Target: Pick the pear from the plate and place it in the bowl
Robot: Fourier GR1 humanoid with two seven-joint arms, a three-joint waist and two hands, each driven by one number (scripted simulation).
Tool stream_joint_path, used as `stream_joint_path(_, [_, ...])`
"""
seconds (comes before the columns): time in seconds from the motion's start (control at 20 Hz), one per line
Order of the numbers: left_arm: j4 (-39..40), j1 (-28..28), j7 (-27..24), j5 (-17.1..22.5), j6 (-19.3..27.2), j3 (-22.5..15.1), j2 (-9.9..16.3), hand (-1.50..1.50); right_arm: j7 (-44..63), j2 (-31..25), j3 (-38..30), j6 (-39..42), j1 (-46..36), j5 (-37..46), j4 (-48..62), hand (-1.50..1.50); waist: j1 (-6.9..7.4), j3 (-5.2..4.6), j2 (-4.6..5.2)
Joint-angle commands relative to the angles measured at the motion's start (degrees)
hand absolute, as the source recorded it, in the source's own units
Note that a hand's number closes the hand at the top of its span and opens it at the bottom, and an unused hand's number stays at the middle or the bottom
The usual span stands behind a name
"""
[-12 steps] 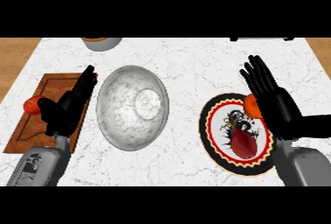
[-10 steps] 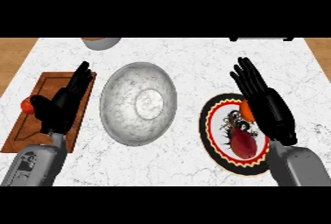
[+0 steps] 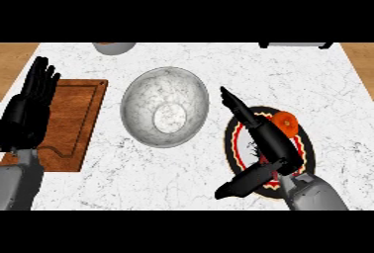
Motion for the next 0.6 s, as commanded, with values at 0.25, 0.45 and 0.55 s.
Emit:
stream_joint_path(0.25, [2.06, -0.36, -0.42, 4.28, -3.41, 6.24, 2.85, 0.00, 3.65, -9.81, 3.38, 2.15, 7.53, 11.65, -16.75, -1.50, -1.74, 0.02, 0.24])
stream_joint_path(0.45, [-0.99, 1.13, -0.43, 1.03, -0.04, 2.45, -0.91, 0.00, 14.76, -17.61, -1.68, 9.28, 1.74, 10.12, -20.00, -1.50, -1.51, 0.00, 0.18])
stream_joint_path(0.55, [0.39, 0.23, -0.72, 2.42, -2.42, 4.76, 2.03, 0.00, 23.60, -20.37, -5.78, 13.03, -4.00, 6.02, -20.91, -1.50, -1.31, -0.08, 0.22])
